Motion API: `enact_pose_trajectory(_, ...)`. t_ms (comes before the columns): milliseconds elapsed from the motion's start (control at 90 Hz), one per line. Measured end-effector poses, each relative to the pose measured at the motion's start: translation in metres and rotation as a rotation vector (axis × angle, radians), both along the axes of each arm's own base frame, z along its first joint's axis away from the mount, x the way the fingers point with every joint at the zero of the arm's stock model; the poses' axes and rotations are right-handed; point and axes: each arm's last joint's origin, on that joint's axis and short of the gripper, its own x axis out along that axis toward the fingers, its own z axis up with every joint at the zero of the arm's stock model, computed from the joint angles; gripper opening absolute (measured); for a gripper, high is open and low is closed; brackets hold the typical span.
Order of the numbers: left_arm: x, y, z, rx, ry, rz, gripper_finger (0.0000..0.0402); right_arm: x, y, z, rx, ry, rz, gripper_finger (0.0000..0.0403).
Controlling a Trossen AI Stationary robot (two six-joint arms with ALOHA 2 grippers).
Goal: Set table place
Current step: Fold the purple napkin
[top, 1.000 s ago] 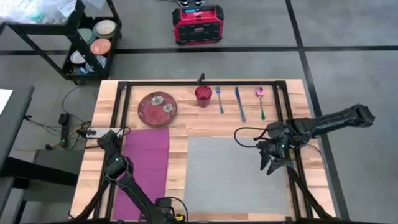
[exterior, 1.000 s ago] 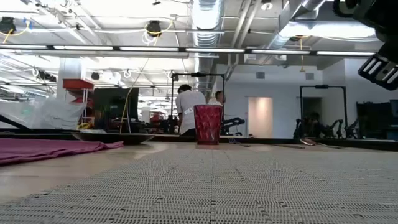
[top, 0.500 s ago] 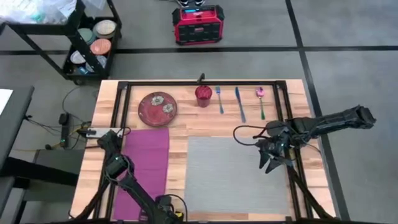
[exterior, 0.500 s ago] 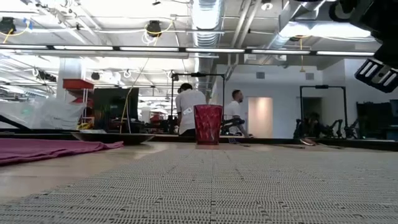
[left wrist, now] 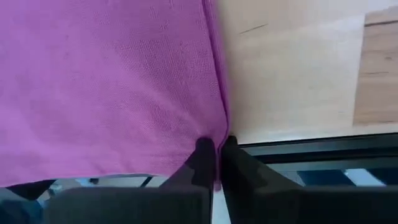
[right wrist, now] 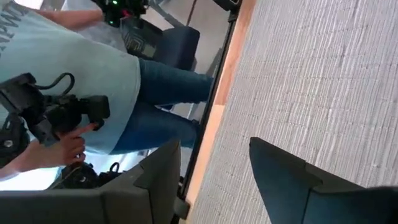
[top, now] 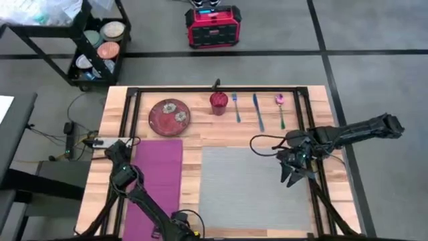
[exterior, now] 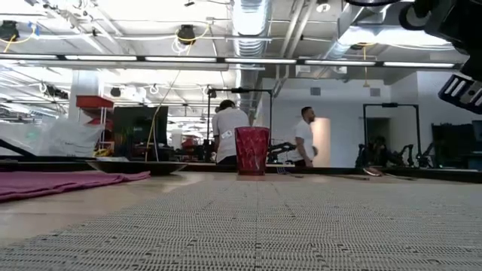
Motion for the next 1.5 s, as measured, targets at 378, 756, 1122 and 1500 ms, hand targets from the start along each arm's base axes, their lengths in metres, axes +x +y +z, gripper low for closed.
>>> enact_pose_trajectory(378, 0.020, 0.049, 0.057, 0.084, 0.044, -0.121, 0.0000, 0.000, -0.001, 0.001, 0.003, -0.007, -0.002, 0.0171)
enact_pose_trajectory(756, 0.055, 0.103, 0.071, 0.077, -0.029, -0.250, 0.0000, -0.001, 0.001, -0.001, 0.013, 0.031, 0.008, 0.0171)
enact_pose_trajectory(1122, 0.081, 0.177, 0.106, 0.156, -0.166, -0.365, 0.0000, -0.001, -0.001, -0.001, 0.027, 0.061, -0.019, 0.0171)
enact_pose_trajectory(1500, 0.067, 0.233, 0.174, 0.145, -0.333, -0.635, 0.0000, 0.000, -0.005, -0.001, 0.046, 0.102, -0.074, 0.0171)
